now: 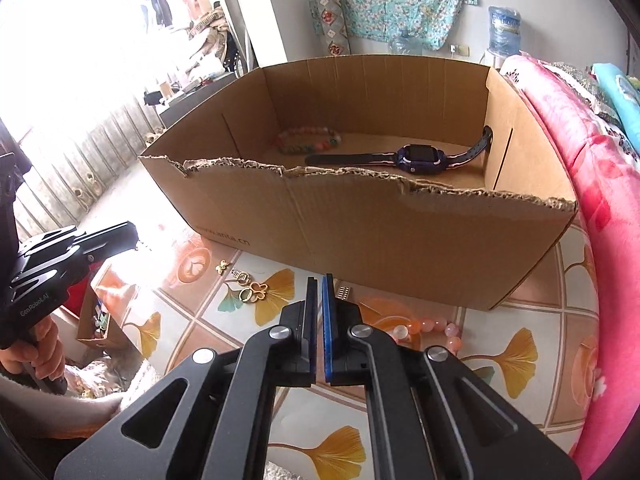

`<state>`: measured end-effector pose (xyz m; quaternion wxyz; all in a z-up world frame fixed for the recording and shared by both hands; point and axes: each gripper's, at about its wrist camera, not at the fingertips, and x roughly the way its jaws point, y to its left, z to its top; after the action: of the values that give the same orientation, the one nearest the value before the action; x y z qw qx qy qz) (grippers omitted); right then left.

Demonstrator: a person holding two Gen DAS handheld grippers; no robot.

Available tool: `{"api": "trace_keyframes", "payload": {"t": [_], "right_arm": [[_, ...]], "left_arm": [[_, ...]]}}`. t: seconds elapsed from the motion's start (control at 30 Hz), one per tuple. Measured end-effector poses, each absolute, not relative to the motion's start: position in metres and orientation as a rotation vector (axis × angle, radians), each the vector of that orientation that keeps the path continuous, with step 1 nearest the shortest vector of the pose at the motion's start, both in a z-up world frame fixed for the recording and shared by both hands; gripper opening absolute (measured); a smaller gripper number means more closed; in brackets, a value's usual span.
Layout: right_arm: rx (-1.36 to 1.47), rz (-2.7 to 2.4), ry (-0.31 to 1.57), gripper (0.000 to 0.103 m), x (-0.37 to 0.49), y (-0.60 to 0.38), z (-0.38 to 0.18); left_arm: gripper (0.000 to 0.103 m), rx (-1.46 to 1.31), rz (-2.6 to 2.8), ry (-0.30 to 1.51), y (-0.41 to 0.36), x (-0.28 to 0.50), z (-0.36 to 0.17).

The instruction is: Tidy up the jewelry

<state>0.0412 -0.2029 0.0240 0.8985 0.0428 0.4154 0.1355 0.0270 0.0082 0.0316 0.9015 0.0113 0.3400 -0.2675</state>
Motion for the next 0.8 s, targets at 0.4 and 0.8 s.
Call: {"api": "trace_keyframes", "payload": {"t": [0.4,0.8], "right_arm": [[-0.044,0.205,0.926,0.012,0.062,-0.174,-0.009],[0.027,0.218,0.93,0.008,0.068,-0.184,-0.016]], "left_arm": [[0.001,0.031,-0.572,0.721,-0.003,0.018,0.023],[0.001,0.027,-0.573,0.732,-0.004,0.022,0.021]]}}
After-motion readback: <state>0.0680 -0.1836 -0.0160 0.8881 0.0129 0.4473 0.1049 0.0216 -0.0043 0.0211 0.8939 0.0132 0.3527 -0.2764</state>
